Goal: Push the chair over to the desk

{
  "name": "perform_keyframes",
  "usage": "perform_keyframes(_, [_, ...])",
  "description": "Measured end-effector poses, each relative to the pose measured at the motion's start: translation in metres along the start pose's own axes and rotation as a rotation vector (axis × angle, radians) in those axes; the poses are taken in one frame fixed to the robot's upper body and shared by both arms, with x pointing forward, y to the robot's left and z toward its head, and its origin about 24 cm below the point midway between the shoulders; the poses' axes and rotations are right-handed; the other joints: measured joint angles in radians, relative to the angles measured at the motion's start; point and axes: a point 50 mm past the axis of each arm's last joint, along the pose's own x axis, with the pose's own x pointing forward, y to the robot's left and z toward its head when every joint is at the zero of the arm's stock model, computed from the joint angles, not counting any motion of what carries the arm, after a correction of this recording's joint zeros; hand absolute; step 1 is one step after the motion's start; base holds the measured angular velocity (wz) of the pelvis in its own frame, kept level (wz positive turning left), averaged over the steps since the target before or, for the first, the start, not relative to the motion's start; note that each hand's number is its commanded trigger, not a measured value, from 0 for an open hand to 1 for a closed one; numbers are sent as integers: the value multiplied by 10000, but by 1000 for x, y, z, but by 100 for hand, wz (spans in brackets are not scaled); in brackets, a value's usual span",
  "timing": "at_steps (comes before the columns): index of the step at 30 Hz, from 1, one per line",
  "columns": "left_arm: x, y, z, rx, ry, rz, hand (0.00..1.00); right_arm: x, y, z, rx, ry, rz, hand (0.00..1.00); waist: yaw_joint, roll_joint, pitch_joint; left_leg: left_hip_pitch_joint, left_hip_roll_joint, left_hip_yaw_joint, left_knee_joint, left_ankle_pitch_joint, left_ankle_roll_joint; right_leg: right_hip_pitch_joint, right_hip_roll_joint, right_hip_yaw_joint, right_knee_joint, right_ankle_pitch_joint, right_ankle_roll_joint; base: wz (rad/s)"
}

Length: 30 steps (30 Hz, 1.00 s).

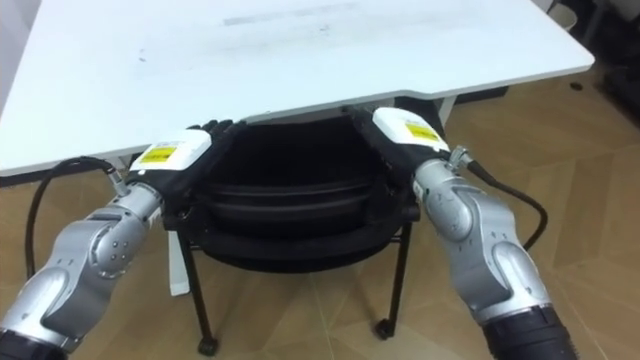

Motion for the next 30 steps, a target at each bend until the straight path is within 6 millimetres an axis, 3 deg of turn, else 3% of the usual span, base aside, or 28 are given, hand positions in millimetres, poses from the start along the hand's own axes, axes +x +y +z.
perform_keyframes(5, [-6, 41, -6, 1761, -172, 1072, 0, -14, -33, -2, -1064, -115, -672, 0, 212, 56, -11, -344, 80, 59, 155, 5, 0, -291, 54, 14, -8, 96, -32, -3])
perform_keyframes(8, [-14, 69, -20, 1964, 163, 2024, 0, -34, -74, -5, -1666, -443, -2216, 0, 307, 106, 13, -335, 83, 46, 156, 5, -1, -253, 65, 12, -40, 110, -35, 0])
perform_keyframes(10, [-39, 129, -29, 2792, 444, 4957, 0, -63, -123, -15, -1977, -273, -4697, 0, 392, 107, 11, -281, 99, 53, 106, 8, -9, -218, 77, 5, -62, 116, -45, 0])
perform_keyframes(13, [-80, 186, -46, 3470, 1195, 8630, 0, -95, -163, -18, -2157, -347, -7407, 0, 309, 175, -24, 72, 80, 76, -132, 0, -49, 77, 84, -4, -208, 127, -46, -5])
perform_keyframes(16, [-110, 192, -63, 3568, 1831, 10329, 0, -117, -176, -28, -2029, -42, -8783, 0, 201, 278, -117, 436, 91, 197, -375, -42, -107, 277, 116, 0, -208, 127, -45, -16])
perform_keyframes(18, [-119, 189, -75, 3584, 2362, 10739, 0, -126, -180, -34, -1802, 161, -9484, 0, 142, 274, -118, 518, 116, 294, -455, -25, -133, 281, 139, 1, -209, 126, -46, -16])
perform_keyframes(22, [-146, 170, -105, 3756, 3804, 10977, 0, -157, -179, -66, -703, 1041, -10983, 0, -52, 186, -145, 567, 155, 412, -448, -82, -214, 354, 180, -40, -363, 139, -66, -9])
perform_keyframes(27, [-175, 149, -126, 3792, 5180, 11482, 0, -195, -177, -92, 274, 2024, -12916, 0, -272, 214, -160, 626, 187, 393, -453, -115, -246, 415, 193, -97, -412, 138, -67, -1])
perform_keyframes(30, [-187, 134, -140, 3536, 5826, 11657, 0, -213, -168, -108, 486, 2860, -13803, 0, -281, 281, -216, 778, 203, 386, -462, -166, -273, 604, 194, -243, -515, 139, -68, -1])
